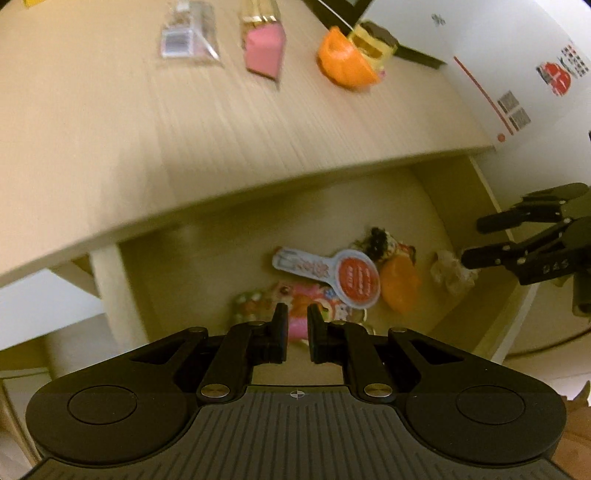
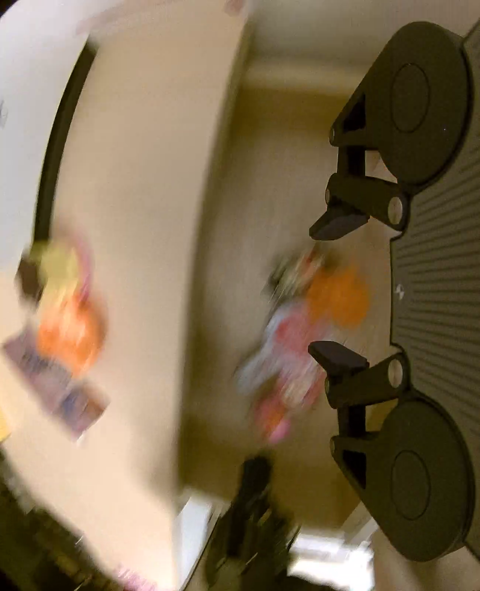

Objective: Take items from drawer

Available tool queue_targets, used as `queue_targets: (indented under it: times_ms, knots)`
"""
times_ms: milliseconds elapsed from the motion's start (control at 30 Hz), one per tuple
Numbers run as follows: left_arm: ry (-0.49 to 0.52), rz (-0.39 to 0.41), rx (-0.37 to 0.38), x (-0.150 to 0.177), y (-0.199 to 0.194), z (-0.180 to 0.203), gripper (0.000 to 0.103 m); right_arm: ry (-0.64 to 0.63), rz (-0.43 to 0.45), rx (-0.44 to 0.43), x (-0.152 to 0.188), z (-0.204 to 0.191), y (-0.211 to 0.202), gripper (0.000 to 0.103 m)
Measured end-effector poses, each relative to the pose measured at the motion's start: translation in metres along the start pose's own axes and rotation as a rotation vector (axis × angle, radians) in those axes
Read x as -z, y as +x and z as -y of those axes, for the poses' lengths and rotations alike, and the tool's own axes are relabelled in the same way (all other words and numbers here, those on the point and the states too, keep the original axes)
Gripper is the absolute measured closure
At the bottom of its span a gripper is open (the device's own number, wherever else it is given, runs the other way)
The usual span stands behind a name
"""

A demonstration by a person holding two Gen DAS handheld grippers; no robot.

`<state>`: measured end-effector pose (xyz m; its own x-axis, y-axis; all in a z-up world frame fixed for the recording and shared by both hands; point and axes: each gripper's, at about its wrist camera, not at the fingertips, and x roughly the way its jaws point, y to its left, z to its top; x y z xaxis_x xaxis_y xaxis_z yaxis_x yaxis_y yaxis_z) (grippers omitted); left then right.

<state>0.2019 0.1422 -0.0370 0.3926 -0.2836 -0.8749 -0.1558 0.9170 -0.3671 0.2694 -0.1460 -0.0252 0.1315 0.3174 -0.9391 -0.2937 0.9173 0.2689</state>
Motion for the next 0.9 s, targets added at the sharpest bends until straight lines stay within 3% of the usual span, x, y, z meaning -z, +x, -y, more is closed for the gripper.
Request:
queue_targets:
  times_ms: [133,300,367,433,600,733,800,900]
  knots:
    - [0.055,-0.022,0.019,0.006,0.008,0.006,0.091,-0.152,-0.089,0.197,0.029,-0.004,0.022,0.042]
    - [0.131,-0.017,0.01,0.01,0.01,0.014,0.091,-0.237,-0.171,0.262,0.039,-0.011,0.082,0.044]
    - [0.198,-0.007,0.005,0.013,0.007,0.02,0.091,-0.259,-0.183,0.304,0.039,-0.012,0.096,0.084]
    - [0.251,-0.001,0.009,0.015,0.007,0.028,0.089,-0.281,-0.155,0.335,0.039,-0.015,0.098,0.087]
    - [0.32,-0.006,0.051,0.013,0.02,0.056,0.088,-0.077,0.07,0.229,0.036,-0.002,0.049,0.089]
    - [0.35,0.054,0.079,0.003,0.039,0.086,0.088,0.09,0.239,0.104,0.046,0.005,0.019,0.089]
    - [0.389,0.055,0.056,-0.002,0.052,0.102,0.087,0.139,0.277,0.055,0.055,0.005,0.011,0.089]
    - [0.444,0.022,-0.005,-0.005,0.07,0.116,0.085,0.151,0.292,0.047,0.065,0.007,-0.009,0.089]
